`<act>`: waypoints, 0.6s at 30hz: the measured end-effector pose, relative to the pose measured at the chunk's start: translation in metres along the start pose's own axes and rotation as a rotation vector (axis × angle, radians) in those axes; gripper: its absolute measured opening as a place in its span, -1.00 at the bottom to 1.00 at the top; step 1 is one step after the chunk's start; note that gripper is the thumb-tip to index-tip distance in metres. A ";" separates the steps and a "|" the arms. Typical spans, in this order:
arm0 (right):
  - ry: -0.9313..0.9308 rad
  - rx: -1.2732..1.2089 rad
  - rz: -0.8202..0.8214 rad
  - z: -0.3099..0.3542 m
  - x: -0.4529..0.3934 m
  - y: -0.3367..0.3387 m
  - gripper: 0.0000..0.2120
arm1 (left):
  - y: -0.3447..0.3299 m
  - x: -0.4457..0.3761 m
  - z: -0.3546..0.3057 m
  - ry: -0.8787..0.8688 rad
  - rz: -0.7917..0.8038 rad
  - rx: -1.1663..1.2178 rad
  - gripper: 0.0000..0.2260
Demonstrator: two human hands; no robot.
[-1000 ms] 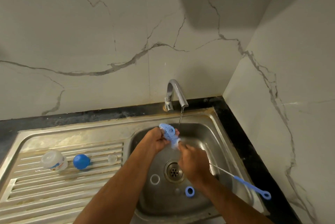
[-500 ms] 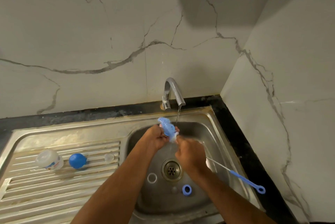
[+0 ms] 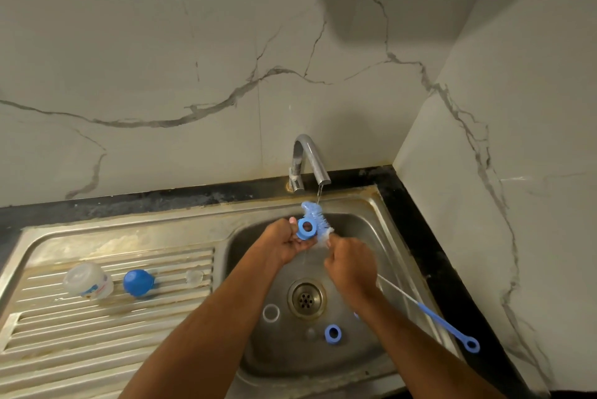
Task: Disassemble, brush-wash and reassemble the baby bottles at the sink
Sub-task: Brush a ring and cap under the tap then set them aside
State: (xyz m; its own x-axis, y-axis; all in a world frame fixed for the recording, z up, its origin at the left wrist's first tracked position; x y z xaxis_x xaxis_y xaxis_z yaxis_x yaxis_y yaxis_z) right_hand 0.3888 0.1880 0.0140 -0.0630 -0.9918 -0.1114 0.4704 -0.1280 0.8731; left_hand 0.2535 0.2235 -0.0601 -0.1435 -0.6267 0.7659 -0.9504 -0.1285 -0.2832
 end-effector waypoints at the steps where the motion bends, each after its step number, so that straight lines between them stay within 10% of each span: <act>1: 0.005 -0.006 0.010 0.000 0.002 -0.003 -0.84 | 0.000 -0.002 -0.001 -0.005 0.016 0.002 -0.81; 18: -0.246 -0.239 -0.117 -0.080 0.019 0.015 -0.81 | -0.029 -0.028 -0.009 -0.056 0.116 0.120 -0.70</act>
State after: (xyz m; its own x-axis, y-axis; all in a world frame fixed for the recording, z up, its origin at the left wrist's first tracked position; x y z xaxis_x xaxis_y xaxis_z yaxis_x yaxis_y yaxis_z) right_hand 0.4653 0.1668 -0.0129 -0.3250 -0.9437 -0.0612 0.6382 -0.2667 0.7222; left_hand 0.2823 0.2512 -0.0682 -0.2319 -0.6838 0.6919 -0.8882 -0.1412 -0.4372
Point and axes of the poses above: each hand's wrist, its own x-axis away from the middle knuckle, its own y-axis out of the back of the hand, z = x × y, the point moved 10 cm from there along -x, towards the middle knuckle, and after that the axes turned 12 degrees about -x, right-handed, at the moved point
